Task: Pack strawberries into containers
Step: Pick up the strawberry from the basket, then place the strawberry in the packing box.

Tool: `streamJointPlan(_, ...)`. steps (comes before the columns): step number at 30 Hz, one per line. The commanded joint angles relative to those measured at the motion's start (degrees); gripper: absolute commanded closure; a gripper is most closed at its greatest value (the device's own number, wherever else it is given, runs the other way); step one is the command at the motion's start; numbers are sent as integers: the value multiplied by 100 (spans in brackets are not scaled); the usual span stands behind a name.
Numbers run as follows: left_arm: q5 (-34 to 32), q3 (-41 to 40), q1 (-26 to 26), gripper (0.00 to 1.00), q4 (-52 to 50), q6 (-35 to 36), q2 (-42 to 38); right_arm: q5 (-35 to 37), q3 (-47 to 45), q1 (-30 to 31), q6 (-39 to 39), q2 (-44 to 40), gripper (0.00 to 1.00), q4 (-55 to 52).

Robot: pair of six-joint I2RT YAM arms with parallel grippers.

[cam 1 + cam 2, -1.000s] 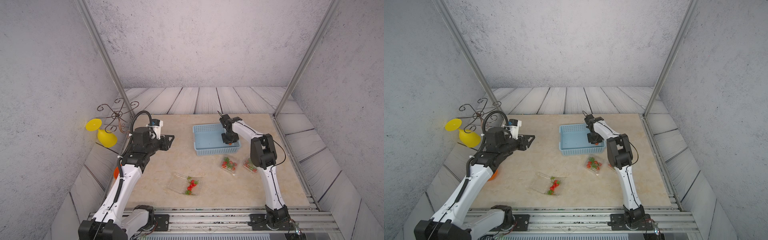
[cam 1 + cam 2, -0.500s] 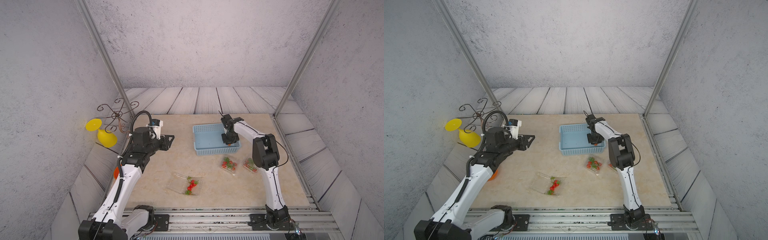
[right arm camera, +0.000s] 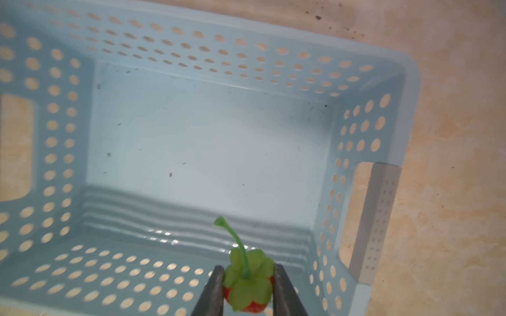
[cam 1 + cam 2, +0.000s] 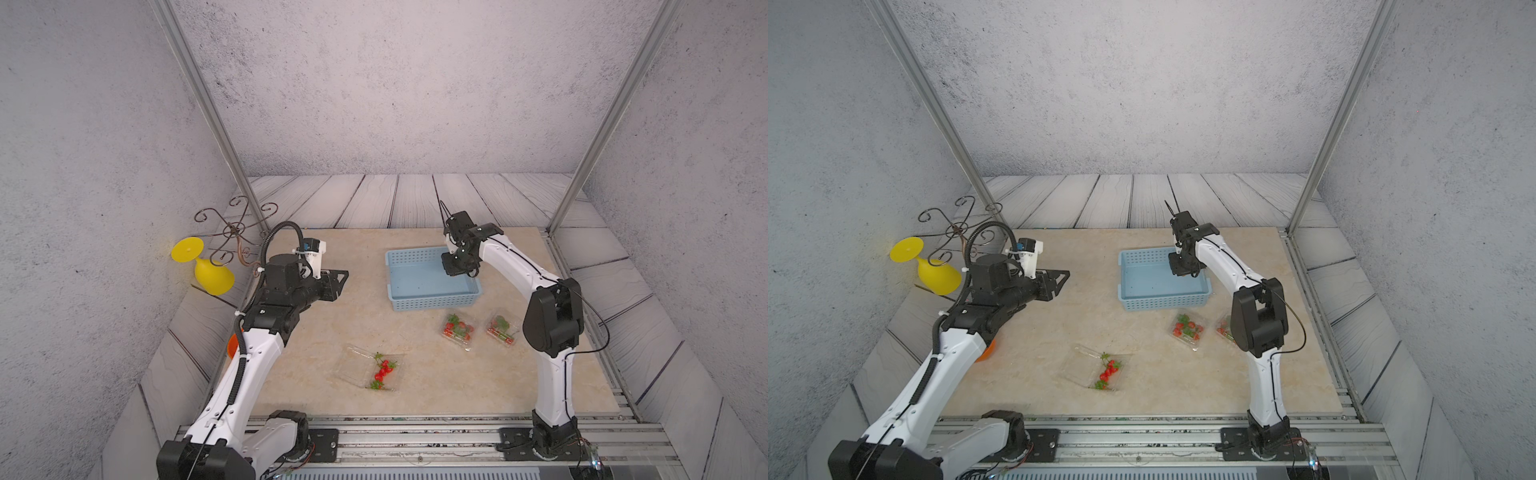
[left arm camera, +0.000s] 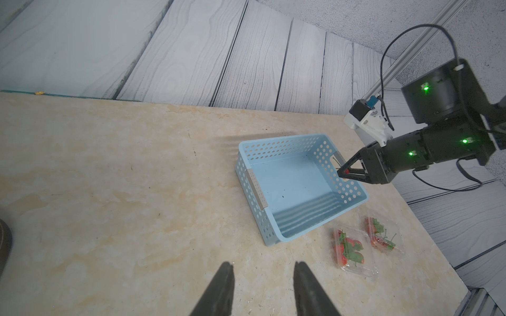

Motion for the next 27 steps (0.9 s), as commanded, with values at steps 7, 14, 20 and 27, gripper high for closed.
streamJointPlan(7, -23, -22, 77, 60, 27, 16, 1, -689, -1417, 1459, 245, -1548, 75, 188)
streamJointPlan(14, -94, -32, 83, 60, 18, 6, -17, -1151, -2399, 2665, 875, -1778, 75, 915)
streamJointPlan(20, -129, -43, 85, 60, 16, 2, -66, -1442, -2482, 3321, 1074, -1424, 75, 1212)
streamJointPlan(27, -120, -41, 87, 60, 7, 2, -87, -1486, -2584, 3525, 1099, -1071, 75, 1332)
